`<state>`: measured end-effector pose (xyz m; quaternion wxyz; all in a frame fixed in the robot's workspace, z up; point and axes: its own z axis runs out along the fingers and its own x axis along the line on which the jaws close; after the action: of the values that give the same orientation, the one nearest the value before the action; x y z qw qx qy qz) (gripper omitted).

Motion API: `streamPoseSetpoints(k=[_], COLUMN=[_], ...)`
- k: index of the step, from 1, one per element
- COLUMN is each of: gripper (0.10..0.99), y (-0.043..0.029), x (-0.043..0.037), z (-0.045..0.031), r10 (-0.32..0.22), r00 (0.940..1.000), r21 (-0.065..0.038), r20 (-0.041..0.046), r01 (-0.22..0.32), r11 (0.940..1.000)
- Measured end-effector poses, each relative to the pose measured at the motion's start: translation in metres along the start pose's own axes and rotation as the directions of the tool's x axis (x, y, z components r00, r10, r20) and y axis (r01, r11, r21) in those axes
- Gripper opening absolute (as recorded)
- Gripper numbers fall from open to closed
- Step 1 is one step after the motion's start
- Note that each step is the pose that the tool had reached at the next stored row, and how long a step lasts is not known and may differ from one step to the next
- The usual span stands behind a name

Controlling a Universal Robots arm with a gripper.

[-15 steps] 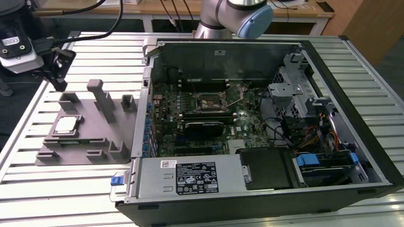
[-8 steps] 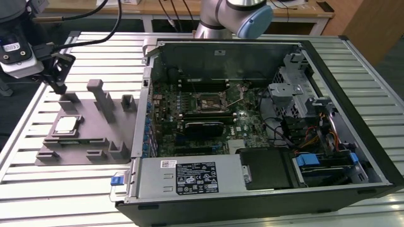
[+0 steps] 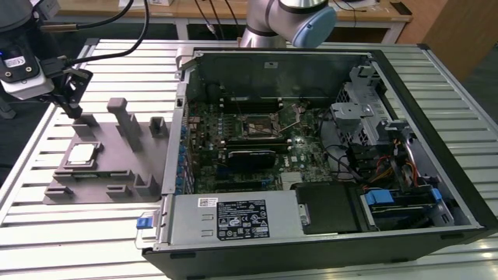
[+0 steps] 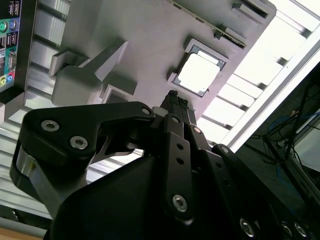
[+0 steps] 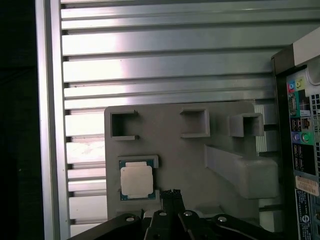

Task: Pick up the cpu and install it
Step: 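Pick up the cpu and move it towards the insertion slot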

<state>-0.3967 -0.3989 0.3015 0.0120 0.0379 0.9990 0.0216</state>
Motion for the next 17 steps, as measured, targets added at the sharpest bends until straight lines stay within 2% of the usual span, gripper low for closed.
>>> streamPoseSetpoints(k=[17], gripper=[0.106], y=[-0.0008], x=[0.0079], z=[0.0042], r10=[0.000], r00=[1.0000], r21=[0.000], r20=[0.0002], r01=[0.000], r11=[1.0000])
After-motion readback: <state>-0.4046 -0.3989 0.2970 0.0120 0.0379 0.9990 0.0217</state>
